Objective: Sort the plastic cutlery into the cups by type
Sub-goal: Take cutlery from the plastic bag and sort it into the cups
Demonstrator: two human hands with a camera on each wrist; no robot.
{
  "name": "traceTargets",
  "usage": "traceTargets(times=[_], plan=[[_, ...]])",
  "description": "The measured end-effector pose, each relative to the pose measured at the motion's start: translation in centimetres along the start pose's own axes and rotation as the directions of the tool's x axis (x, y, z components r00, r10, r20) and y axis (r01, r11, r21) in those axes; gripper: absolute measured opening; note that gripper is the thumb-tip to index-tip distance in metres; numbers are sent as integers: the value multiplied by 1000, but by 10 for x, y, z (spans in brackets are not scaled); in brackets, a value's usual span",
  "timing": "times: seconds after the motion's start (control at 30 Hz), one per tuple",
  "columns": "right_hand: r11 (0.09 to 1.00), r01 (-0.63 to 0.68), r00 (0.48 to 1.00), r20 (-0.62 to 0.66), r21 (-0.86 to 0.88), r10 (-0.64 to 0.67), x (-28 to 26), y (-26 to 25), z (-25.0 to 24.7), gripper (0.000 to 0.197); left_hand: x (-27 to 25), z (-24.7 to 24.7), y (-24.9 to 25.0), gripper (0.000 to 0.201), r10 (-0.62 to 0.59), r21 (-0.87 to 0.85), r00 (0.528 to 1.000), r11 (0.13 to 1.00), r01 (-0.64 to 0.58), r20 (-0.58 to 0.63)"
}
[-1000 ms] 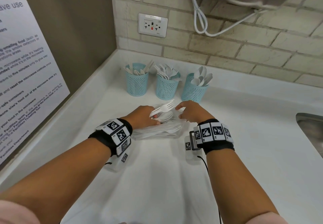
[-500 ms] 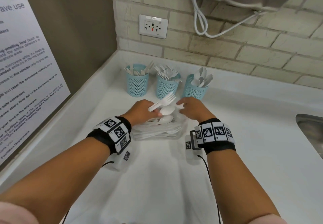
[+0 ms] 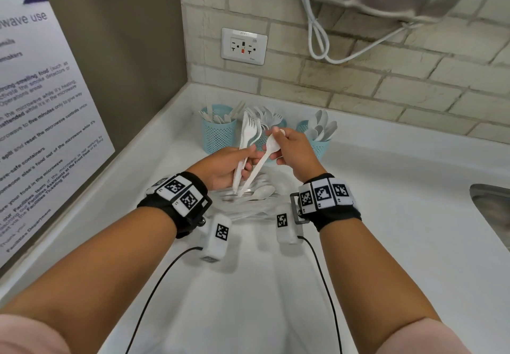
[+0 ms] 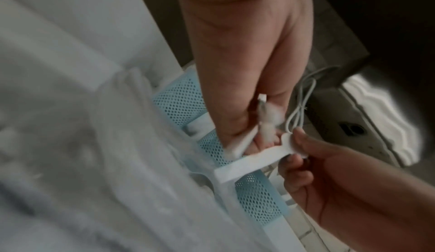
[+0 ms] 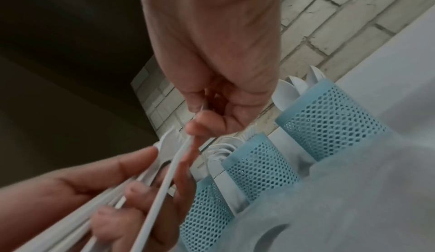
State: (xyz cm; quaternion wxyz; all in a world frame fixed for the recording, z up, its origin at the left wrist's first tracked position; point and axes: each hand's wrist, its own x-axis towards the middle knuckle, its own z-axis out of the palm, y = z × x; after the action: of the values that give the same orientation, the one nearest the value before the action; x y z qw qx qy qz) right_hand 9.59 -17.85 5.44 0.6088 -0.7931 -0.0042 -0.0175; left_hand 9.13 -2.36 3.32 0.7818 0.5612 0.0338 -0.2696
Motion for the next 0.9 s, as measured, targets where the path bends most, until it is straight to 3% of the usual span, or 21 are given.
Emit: traceTargets(times=[0.17,0.37,0.6,0.7,0.8,0.9], plan=[[997,-51,999,-16,52,52,3,5,0,25,-5,-6,-2,27,-28,-171,998,985,37,55],[997,-71,997,-33,30,72,3,6,3,27,-6,-7,-8,23,2,-173,999,985,7,49],[991,-128,991,-26,41,129,6,13,4,21,-7,-2,-12,29,-47,-175,998,983,53,37],[986,-158,973,-161,60,165,15,9,-17,23,-8,-2,-12,28,-80,-178,996,980,85,37],[998,-39,882,-467,52,59,29,-9,-54,31,-8,-2,-10,25,-87,-191,996,977,90,28],[976,88,706,-678,-201,-204,41,-28,-85,39,-5,2,-9,31,-85,-187,996,978,87,23]])
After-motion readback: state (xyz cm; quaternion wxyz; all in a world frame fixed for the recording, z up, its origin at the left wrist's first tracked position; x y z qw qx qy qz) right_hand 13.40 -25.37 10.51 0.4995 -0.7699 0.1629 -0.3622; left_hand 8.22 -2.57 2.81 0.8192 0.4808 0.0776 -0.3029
